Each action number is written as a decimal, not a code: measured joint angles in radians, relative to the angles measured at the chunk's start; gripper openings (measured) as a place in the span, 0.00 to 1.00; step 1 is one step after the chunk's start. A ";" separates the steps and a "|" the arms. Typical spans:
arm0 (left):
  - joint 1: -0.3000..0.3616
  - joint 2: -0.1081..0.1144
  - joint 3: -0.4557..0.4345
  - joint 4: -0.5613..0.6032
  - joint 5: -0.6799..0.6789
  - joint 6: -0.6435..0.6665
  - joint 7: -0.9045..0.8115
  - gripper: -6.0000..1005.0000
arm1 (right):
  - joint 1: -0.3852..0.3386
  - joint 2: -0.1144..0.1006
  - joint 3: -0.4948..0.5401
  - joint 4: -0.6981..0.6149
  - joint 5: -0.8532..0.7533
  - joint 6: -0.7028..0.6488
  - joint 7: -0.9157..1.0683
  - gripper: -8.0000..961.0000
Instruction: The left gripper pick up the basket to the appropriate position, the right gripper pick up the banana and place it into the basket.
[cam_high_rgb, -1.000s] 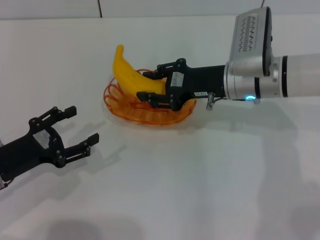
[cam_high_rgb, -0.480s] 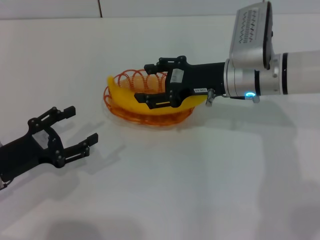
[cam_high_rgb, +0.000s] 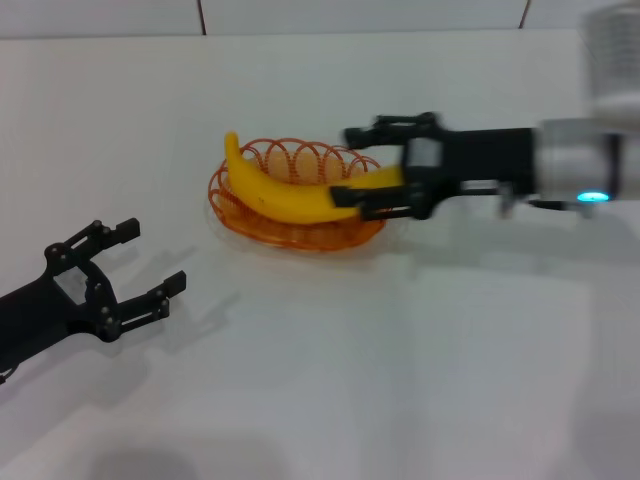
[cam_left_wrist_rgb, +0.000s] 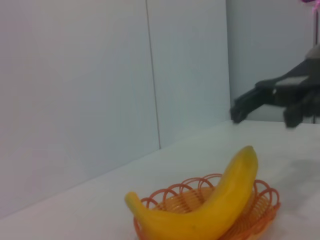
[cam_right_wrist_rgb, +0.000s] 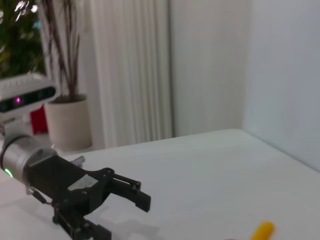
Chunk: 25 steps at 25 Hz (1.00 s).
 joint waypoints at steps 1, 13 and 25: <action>0.000 0.000 0.000 0.001 0.000 0.000 0.002 0.88 | -0.035 -0.010 0.023 -0.025 0.000 -0.033 0.007 0.84; -0.010 0.006 0.008 -0.010 0.057 0.019 -0.097 0.88 | -0.207 -0.049 0.104 -0.011 -0.016 -0.077 -0.251 0.83; -0.014 0.010 0.009 -0.028 0.058 0.015 -0.113 0.88 | -0.184 -0.037 0.124 0.091 -0.078 0.037 -0.382 0.83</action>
